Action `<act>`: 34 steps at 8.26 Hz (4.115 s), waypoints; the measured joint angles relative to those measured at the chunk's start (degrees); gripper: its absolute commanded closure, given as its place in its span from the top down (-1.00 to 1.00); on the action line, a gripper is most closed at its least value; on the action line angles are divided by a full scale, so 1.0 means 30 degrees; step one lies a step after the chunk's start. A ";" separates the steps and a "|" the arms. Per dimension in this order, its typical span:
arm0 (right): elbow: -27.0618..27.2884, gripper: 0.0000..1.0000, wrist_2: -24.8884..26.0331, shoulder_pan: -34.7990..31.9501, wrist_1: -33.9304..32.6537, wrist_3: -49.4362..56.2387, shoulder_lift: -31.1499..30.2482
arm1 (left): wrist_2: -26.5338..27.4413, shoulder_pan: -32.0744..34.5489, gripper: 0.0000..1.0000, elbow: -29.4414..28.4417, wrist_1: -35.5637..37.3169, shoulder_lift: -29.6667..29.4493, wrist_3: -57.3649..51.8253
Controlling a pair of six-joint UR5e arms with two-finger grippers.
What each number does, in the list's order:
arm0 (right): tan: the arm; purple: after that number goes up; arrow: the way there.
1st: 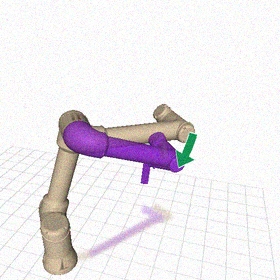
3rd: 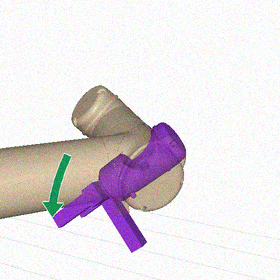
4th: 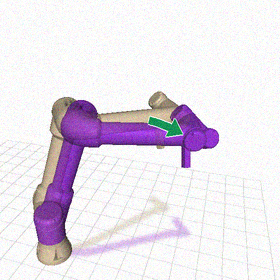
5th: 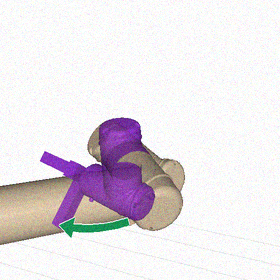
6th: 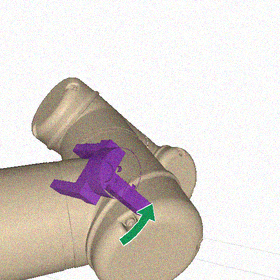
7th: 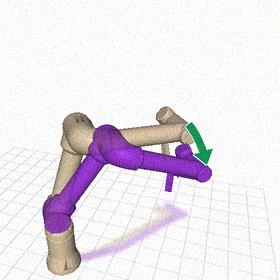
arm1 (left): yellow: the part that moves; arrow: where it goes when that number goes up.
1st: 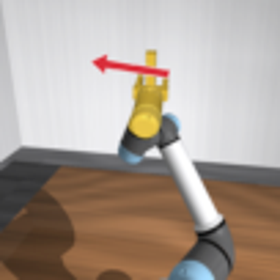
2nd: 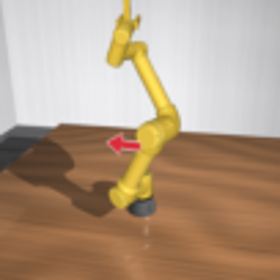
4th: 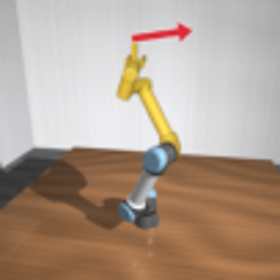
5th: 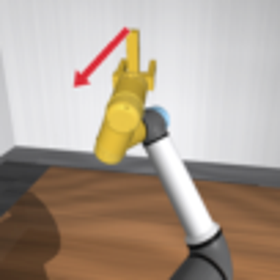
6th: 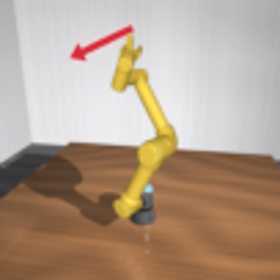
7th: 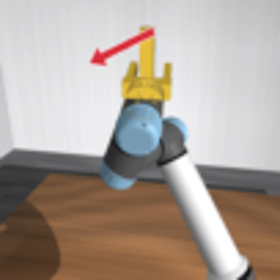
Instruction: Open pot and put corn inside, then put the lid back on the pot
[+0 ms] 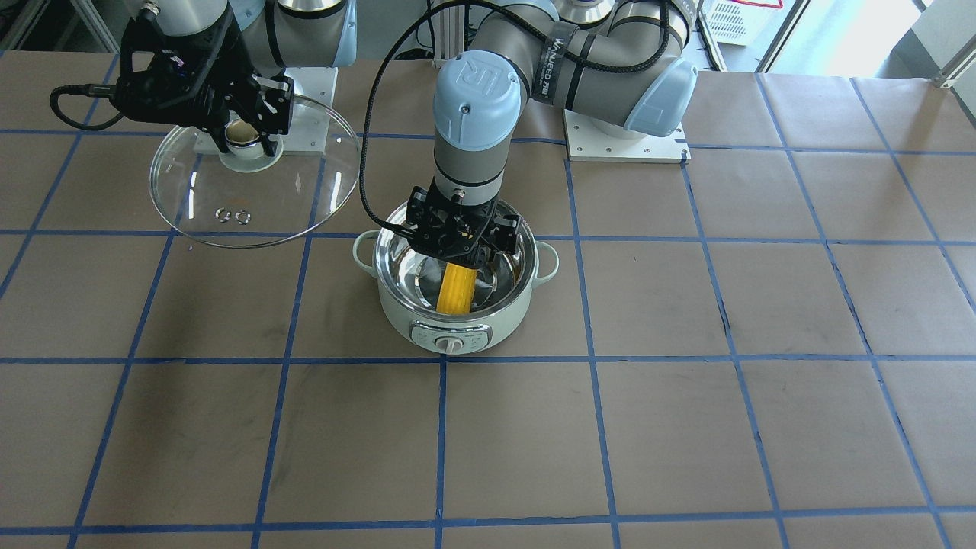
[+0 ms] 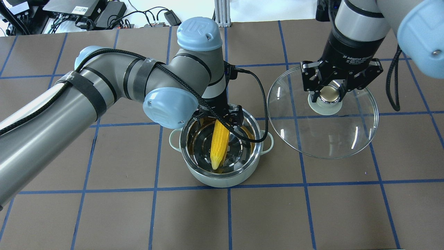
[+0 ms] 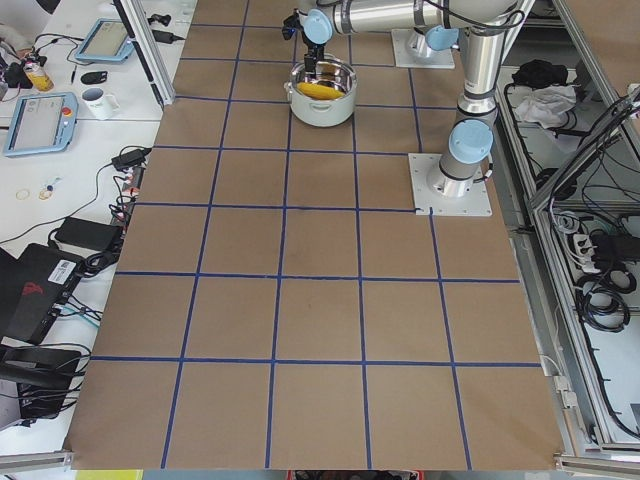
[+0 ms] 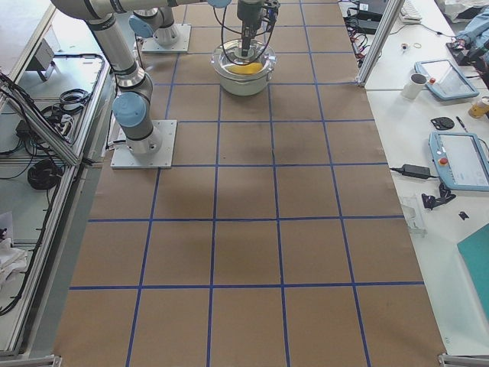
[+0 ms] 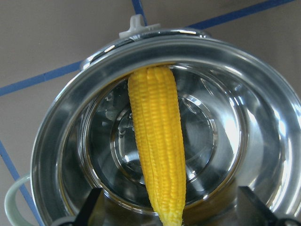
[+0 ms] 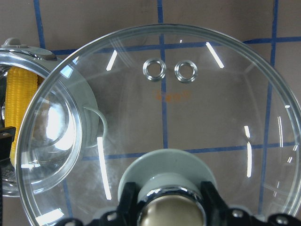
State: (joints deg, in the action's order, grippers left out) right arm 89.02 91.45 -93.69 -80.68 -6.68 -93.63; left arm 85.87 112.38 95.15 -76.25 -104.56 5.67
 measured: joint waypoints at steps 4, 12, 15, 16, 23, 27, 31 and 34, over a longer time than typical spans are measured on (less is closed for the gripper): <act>0.0019 -0.29 -0.0005 -0.0070 -0.0105 -0.0010 0.0141 | 0.1603 -0.2546 1.00 -0.2571 -0.2573 0.0484 -0.0281; -0.0183 -0.34 -0.0145 -0.6477 -0.5207 -0.5652 0.4941 | 0.3660 -0.7636 1.00 -0.4863 -0.3837 0.0716 -0.2362; 0.0033 -0.35 -0.0608 -0.7325 -0.6175 -0.6896 0.5882 | 0.2836 -0.7693 1.00 -0.4471 -0.3801 0.1520 -0.2158; 0.0134 -0.37 -0.0657 -0.7464 -0.6224 -0.6996 0.5977 | 0.2273 -0.7691 1.00 -0.4303 -0.3799 0.1765 -0.2066; 0.0340 -0.37 -0.1152 -0.7703 -0.6335 -0.7120 0.6267 | 0.1436 -0.7522 1.00 -0.3082 -0.3721 0.3056 -0.1980; 0.0337 -0.37 -0.1158 -0.7704 -0.6550 -0.7118 0.6527 | 0.1471 -0.7597 1.00 -0.3108 -0.3683 0.3005 -0.2146; 0.0338 -0.37 -0.1157 -0.7703 -0.6817 -0.7123 0.6648 | 0.1478 -0.7607 1.00 -0.3080 -0.3612 0.2903 -0.2112; 0.0344 -0.37 -0.1144 -0.7704 -0.6978 -0.7219 0.6761 | 0.1494 -0.7609 1.00 -0.3085 -0.3549 0.2739 -0.2088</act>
State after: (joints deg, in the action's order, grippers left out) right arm 90.05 88.01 -116.81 -101.62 -28.34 -73.34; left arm 90.35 89.56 85.90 -86.90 -96.35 -0.59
